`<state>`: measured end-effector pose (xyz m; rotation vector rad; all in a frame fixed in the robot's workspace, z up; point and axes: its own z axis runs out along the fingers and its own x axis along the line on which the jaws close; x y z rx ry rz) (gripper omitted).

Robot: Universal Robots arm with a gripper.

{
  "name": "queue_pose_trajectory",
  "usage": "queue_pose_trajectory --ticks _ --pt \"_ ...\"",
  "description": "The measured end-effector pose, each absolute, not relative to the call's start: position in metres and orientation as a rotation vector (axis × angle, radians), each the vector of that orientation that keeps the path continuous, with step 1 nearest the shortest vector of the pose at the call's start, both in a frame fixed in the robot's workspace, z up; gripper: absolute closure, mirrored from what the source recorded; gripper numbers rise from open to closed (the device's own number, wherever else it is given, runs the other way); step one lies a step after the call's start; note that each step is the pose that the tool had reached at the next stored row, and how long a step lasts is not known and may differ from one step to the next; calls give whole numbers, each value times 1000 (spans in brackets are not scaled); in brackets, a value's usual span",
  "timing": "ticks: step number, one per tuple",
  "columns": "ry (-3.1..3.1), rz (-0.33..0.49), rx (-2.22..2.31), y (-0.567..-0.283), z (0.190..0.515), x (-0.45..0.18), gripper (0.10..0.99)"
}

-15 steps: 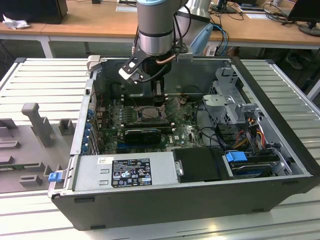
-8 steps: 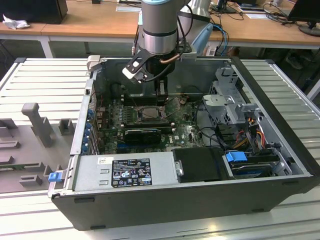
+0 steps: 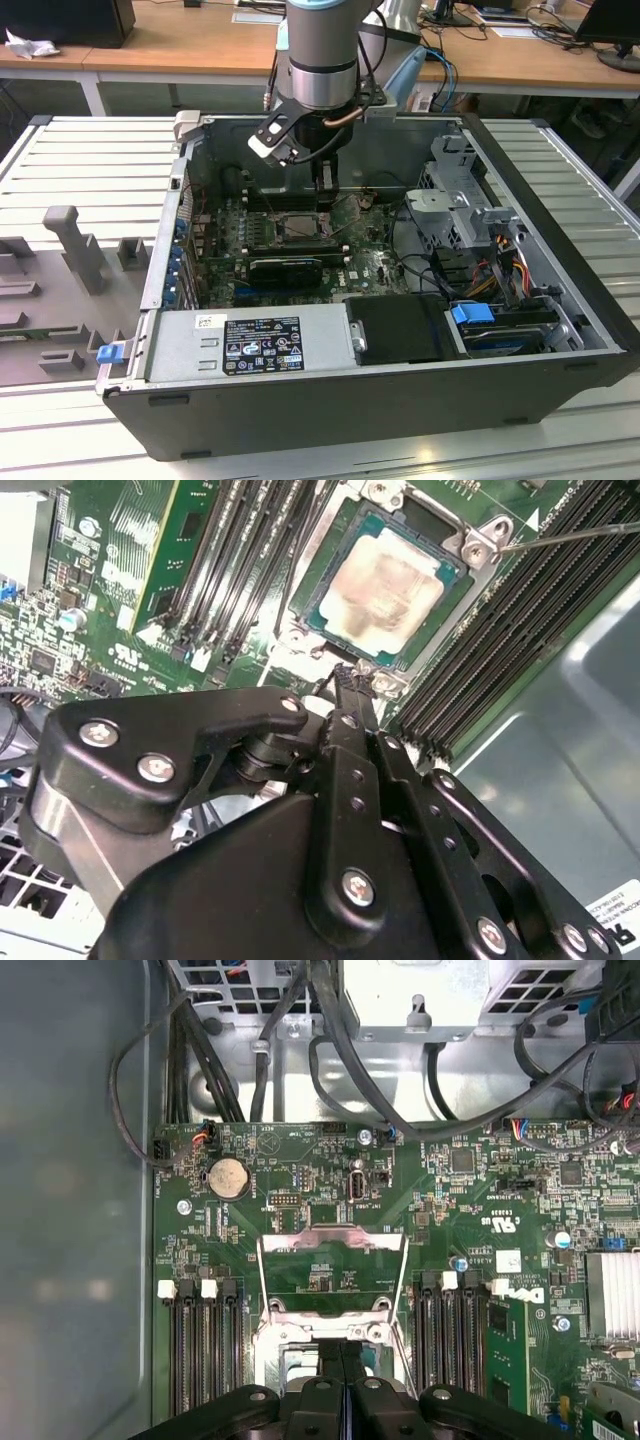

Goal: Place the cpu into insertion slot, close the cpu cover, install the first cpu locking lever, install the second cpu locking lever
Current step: 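Close the cpu cover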

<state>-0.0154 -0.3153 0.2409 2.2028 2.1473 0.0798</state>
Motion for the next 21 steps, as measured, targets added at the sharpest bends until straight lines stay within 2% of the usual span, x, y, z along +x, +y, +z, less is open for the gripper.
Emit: queue_pose_trajectory --ticks 21 --pt "2149 76 2205 -315 249 -2 980"
